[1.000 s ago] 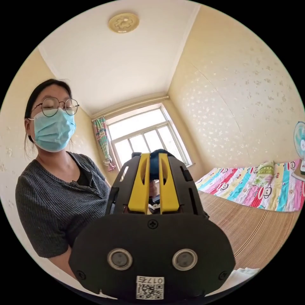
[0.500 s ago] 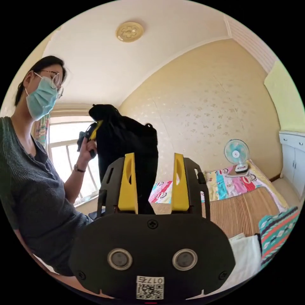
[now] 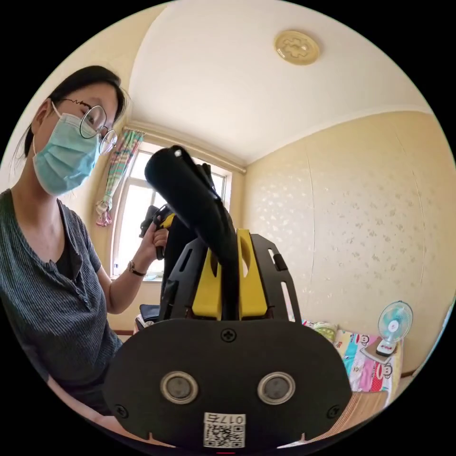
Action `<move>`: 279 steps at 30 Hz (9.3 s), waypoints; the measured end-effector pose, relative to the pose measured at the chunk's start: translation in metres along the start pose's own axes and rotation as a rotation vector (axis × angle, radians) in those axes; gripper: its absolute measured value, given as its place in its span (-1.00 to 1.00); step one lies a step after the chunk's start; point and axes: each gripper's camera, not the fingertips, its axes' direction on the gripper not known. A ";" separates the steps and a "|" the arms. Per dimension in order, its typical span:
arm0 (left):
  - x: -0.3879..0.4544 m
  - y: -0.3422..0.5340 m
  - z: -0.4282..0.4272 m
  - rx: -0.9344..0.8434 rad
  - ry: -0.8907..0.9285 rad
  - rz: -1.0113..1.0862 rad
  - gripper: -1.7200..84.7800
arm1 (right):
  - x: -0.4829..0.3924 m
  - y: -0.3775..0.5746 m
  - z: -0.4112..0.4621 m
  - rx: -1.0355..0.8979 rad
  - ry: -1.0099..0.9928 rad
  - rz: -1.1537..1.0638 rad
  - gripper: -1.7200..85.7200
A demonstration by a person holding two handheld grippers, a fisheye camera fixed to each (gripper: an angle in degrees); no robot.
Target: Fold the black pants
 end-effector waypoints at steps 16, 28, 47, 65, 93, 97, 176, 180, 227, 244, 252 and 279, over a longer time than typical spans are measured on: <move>-0.201 -0.039 0.036 -0.160 -0.265 -0.199 -0.92 | 0.144 0.094 0.136 -0.455 0.314 0.233 -0.94; -0.647 0.065 0.152 -0.514 -0.576 -0.699 -0.83 | 0.392 0.426 0.152 -0.695 0.153 0.904 -0.94; -0.619 0.459 0.117 -1.505 -0.415 -1.122 -0.90 | 0.225 0.764 -0.183 -1.454 -0.119 1.447 -0.95; -0.644 0.460 0.017 -1.519 -0.342 -1.403 -0.85 | 0.208 0.734 -0.360 -1.540 -0.092 1.545 -0.84; -0.682 0.450 0.092 -1.346 -0.275 -1.256 -0.97 | 0.191 0.649 -0.510 -1.474 -0.182 1.527 -0.86; -0.675 0.449 0.088 -1.404 -0.369 -1.231 -0.97 | 0.180 0.663 -0.503 -1.428 -0.330 1.647 -0.85; -0.622 0.392 -0.059 -1.464 -0.309 -0.876 -0.97 | 0.129 0.573 -0.409 -1.087 0.324 1.519 -0.71; -0.613 0.394 -0.043 -1.459 -0.271 -0.872 -0.97 | 0.110 0.583 -0.405 -1.166 0.181 1.519 -0.79; -0.604 0.423 0.208 -1.351 -0.090 -1.096 -0.84 | 0.208 0.650 -0.511 -1.059 -0.413 1.519 -0.81; -0.616 0.418 0.285 -1.517 -0.115 -0.965 -0.63 | 0.152 0.639 -0.473 -0.894 -0.567 1.485 -0.93; -0.628 0.402 0.260 -1.473 -0.213 -0.961 -0.96 | 0.203 0.702 -0.443 -1.301 -0.737 1.317 -0.94; -0.661 0.384 0.119 -0.995 -0.332 -1.297 -0.98 | 0.401 0.766 -0.047 -1.275 0.166 0.620 -0.91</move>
